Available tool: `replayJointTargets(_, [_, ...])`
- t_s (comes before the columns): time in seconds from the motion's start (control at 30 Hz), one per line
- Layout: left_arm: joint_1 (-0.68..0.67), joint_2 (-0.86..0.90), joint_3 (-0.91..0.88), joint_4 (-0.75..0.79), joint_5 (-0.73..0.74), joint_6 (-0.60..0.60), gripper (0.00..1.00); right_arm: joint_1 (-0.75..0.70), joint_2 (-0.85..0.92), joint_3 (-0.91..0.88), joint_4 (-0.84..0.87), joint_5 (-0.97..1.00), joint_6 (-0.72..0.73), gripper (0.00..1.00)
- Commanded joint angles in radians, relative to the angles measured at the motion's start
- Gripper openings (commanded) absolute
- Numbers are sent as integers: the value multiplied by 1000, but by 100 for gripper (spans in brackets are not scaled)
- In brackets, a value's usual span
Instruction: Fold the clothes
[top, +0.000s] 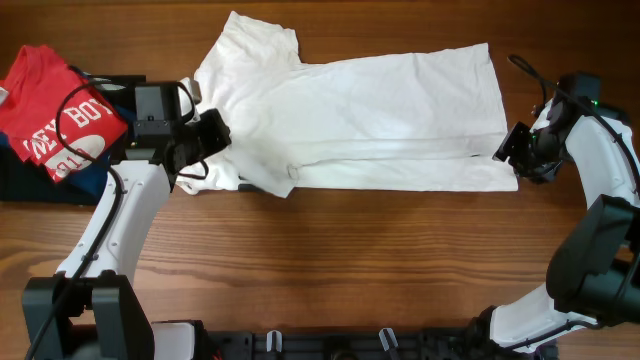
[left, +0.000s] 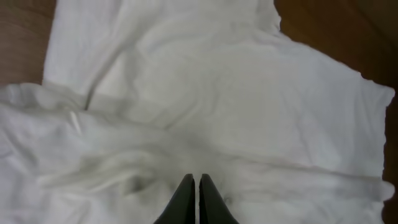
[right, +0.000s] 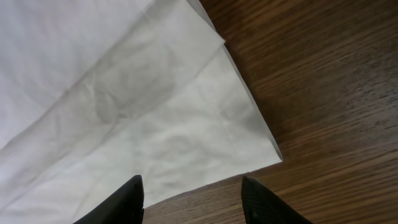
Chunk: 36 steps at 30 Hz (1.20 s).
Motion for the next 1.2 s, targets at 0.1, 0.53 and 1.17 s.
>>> replayJointTargets(0.1, [-3,2,6,2,-84,-57,5,1,25,-4,6,18,-20,51])
replayJointTargets(0.53, [-323,13,-43,-254,-167,120,44,1,25,-4,-5,18,-20,51])
replayJointTargets(1.17, [-494,225,-51,-103,-414,182,36,1,25,-4,-8,17,-21,51])
